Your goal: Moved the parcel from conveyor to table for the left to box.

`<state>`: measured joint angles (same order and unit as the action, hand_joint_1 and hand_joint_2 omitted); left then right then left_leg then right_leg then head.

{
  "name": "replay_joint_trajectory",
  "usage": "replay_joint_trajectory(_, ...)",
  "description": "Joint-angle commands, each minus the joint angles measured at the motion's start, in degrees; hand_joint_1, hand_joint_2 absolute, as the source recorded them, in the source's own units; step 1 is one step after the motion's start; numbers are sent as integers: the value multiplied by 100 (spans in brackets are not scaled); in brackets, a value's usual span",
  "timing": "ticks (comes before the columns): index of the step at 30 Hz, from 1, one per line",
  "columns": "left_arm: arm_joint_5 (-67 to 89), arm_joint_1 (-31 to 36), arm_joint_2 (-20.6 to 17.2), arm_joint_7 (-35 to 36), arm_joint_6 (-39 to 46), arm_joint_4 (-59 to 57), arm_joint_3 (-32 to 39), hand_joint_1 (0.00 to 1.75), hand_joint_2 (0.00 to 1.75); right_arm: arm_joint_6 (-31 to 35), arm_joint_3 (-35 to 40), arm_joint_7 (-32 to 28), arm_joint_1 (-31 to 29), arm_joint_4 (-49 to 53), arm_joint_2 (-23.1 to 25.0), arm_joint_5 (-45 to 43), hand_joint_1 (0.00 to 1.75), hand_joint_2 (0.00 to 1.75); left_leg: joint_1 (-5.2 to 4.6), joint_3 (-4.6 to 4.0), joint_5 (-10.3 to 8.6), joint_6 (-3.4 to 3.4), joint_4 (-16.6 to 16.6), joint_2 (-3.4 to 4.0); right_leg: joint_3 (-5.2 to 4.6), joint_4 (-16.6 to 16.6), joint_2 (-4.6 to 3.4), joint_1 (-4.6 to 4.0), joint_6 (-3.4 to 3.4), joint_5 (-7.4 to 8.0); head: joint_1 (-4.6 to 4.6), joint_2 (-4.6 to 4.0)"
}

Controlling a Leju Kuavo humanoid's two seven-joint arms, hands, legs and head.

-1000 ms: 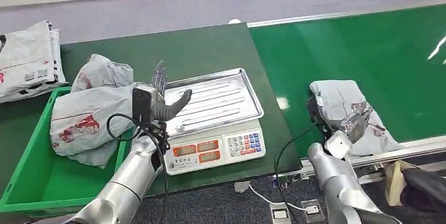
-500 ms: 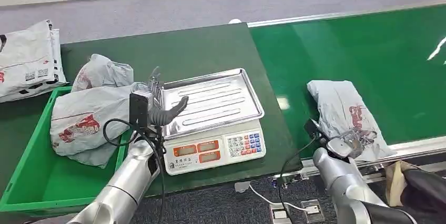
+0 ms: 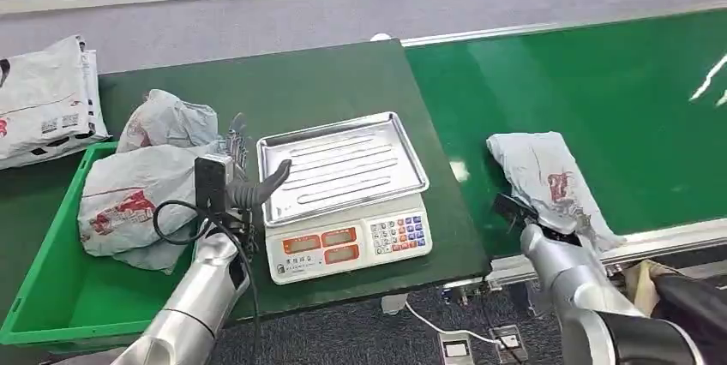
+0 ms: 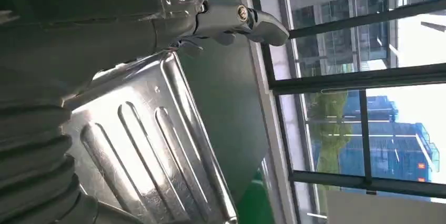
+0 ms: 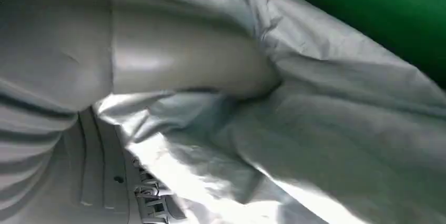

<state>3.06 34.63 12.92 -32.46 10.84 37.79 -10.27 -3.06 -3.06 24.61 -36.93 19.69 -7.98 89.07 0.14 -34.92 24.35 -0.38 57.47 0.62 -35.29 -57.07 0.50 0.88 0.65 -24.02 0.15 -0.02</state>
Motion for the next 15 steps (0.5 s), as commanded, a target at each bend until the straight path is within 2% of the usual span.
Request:
replay_joint_trajectory(1, 93, -96, -198, 62, 46, 130, 360, 0, 175, 664, 171, -62, -471, -254, 151, -301, 175, 175, 4, 5, 3, -2, -1, 17, -1, 3, -23, -3, -6, 4, 0, 0)
replay_joint_trajectory(2, 112, -115, -212, 61, 63, 177, 369, 0, 175, 771, 181, -79, -531, -240, 177, -315, 175, 175, 3, 8, 3, -3, -4, 18, 0, 4, -26, -3, -8, 5, 0, 0)
replay_joint_trajectory(3, 170, -158, -236, 67, 139, 260, 386, 0, 175, 1352, 21, -231, -594, -142, 232, -550, 175, 175, 2, 6, 1, -1, -3, 18, -2, 3, -25, -3, -8, 6, 0, 0)
replay_joint_trajectory(4, 175, -197, -259, 73, 138, 318, 405, 0, 175, 1553, 27, -254, -671, -92, 254, -573, 175, 175, 3, 9, 1, -3, -4, 28, -4, 5, -37, -4, -11, 7, -2, 0)
replay_joint_trajectory(5, 206, -258, -290, 89, 186, 398, 439, 0, 175, 2221, -97, -507, -761, 93, 314, -813, 175, 175, -2, 1, 0, -4, 1, 26, -10, -6, -32, 1, -8, 5, 0, 0)
replay_joint_trajectory(6, 210, -286, -308, 83, 196, 429, 455, 0, 175, 2392, -102, -602, -829, 203, 336, -862, 175, 175, 1, 3, 1, -5, 0, 31, -10, -4, -39, -2, -10, 6, 0, 0)
replay_joint_trajectory(7, 221, -314, -314, 66, 238, 465, 481, 0, 175, 3045, -200, -932, -859, 458, 370, -1086, 175, 175, -4, 2, 2, -5, -1, 38, -15, -10, -46, 3, -9, 5, 0, 0)
replay_joint_trajectory(9, 243, -303, -301, 37, 262, 455, 508, 0, 175, 3338, -145, -1129, -1002, 679, 351, -1207, 175, 175, -5, -6, 1, -7, 3, 45, -26, -16, -53, 5, -12, 8, 0, 0)
replay_joint_trajectory(10, 282, -275, -277, -7, 321, 419, 517, 0, 175, 3766, -181, -1516, -1038, 929, 367, -1488, 175, 175, -6, -12, -2, -8, 4, 33, -31, -20, -41, 6, -10, 5, 0, 0)
replay_joint_trajectory(11, 330, -243, -264, -30, 371, 381, 504, 0, 175, 3847, -145, -1577, -1062, 1046, 351, -1568, 175, 175, -5, -18, -6, -8, 2, 19, -33, -18, -26, 6, -9, 5, 0, 0)
replay_joint_trajectory(13, 382, -170, -230, -66, 424, 305, 483, 0, 175, 4290, -155, -2077, -994, 1448, 364, -2064, 175, 175, -5, -19, -9, -8, 2, 11, -33, -18, -18, 5, -9, 4, -2, 0)
replay_joint_trajectory(15, 404, -123, -194, -63, 453, 261, 467, 0, 175, 4306, -136, -2195, -933, 1701, 366, -2242, 175, 175, -5, -19, -8, -8, 2, 4, -31, -18, -15, 5, -10, 2, -2, 0)
